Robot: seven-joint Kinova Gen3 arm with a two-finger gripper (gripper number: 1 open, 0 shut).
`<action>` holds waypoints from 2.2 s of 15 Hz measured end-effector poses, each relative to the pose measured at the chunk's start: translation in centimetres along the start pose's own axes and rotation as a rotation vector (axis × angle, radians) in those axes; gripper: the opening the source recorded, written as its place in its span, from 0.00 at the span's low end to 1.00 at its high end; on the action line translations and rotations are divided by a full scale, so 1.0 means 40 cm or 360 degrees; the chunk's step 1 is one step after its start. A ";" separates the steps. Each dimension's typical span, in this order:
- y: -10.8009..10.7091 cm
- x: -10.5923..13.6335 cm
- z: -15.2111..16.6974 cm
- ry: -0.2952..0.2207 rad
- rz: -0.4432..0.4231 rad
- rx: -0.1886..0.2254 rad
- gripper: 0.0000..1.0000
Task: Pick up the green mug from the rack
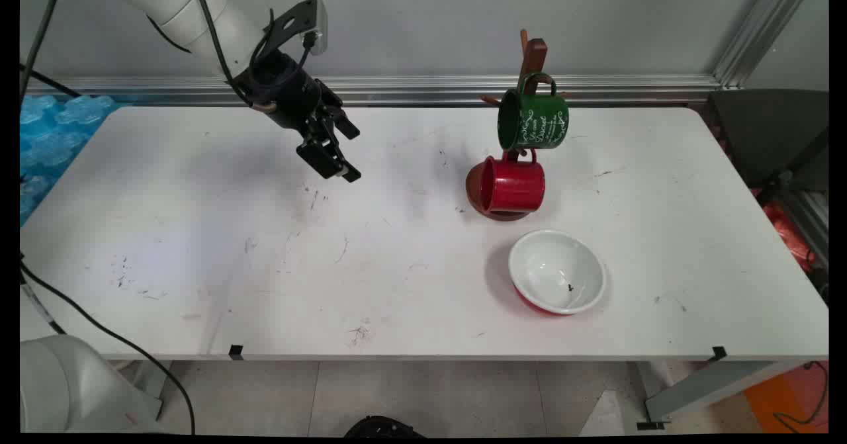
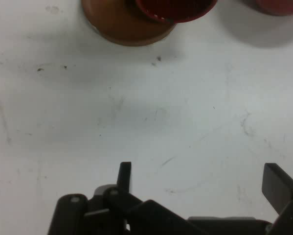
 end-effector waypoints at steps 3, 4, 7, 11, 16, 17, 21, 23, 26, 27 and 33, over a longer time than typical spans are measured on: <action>0.007 0.022 0.005 0.0040 -0.0018 -0.0022 1.00; 0.012 0.037 0.009 0.0066 -0.0025 -0.0035 1.00; 0.022 0.075 0.016 0.0124 -0.0035 -0.0060 1.00; 0.038 0.139 0.028 0.0230 -0.0059 -0.0097 1.00; 0.048 0.201 0.048 0.0355 -0.0095 -0.0130 1.00; 0.049 0.211 0.052 0.0378 -0.0104 -0.0133 1.00; 0.049 0.240 0.069 0.0461 -0.0148 -0.0137 1.00; 0.048 0.249 0.079 0.0499 -0.0168 -0.0137 1.00; 0.049 0.261 0.098 0.0559 -0.0205 -0.0149 1.00; 0.050 0.263 0.105 0.0578 -0.0219 -0.0154 1.00; 0.050 0.269 0.134 0.0659 -0.0280 -0.0163 1.00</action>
